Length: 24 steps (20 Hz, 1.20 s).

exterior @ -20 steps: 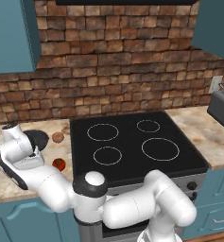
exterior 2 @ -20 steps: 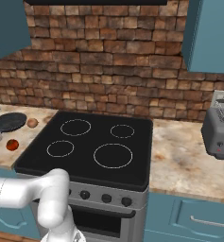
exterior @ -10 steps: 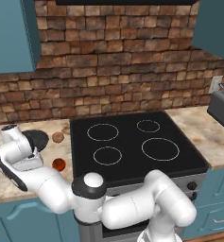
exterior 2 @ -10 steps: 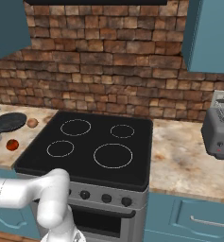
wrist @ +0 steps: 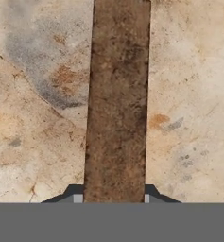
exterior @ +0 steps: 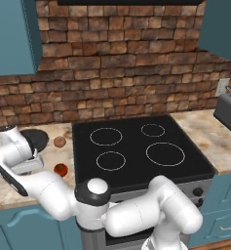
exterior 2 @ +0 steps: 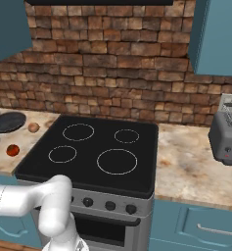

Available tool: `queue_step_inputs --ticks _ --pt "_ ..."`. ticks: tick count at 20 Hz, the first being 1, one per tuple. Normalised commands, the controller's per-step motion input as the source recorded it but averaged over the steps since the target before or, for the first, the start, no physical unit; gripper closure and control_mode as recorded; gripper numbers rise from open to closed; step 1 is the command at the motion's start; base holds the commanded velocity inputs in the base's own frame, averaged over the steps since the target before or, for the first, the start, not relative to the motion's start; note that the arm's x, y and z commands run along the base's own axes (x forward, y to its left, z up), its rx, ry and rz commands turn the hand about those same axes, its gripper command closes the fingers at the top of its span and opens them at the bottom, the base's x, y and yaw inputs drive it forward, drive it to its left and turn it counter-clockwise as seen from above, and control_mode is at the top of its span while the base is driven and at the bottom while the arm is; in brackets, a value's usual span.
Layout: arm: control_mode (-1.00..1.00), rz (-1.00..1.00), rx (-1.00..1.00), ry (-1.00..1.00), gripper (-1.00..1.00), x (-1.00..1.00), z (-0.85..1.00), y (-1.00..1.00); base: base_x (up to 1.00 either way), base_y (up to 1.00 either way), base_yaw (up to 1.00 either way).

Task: Place the pan on the front left burner on the stove. Then place the tomato and the onion in the pan and turn on the front left burner.

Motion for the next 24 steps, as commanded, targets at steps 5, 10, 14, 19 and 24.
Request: queue_step_inputs --ticks 5,10,14,19,24 --pt "-1.0 0.0 0.03 -0.05 1.0 -0.08 0.39 -0.04 0.0 0.0 0.0" --pt "-1.0 0.0 0.04 -0.01 1.0 -0.14 0.48 -0.17 0.0 0.0 0.0" --pt "-1.0 -0.01 0.07 0.0 1.0 -0.18 0.47 -0.38 0.0 0.0 0.0" --pt "-1.0 -0.07 0.07 0.0 1.0 -0.18 0.38 -0.48 0.0 0.0 0.0" --pt "-1.0 -0.13 0.06 0.0 1.0 -0.21 0.26 -0.56 0.0 0.0 0.0"
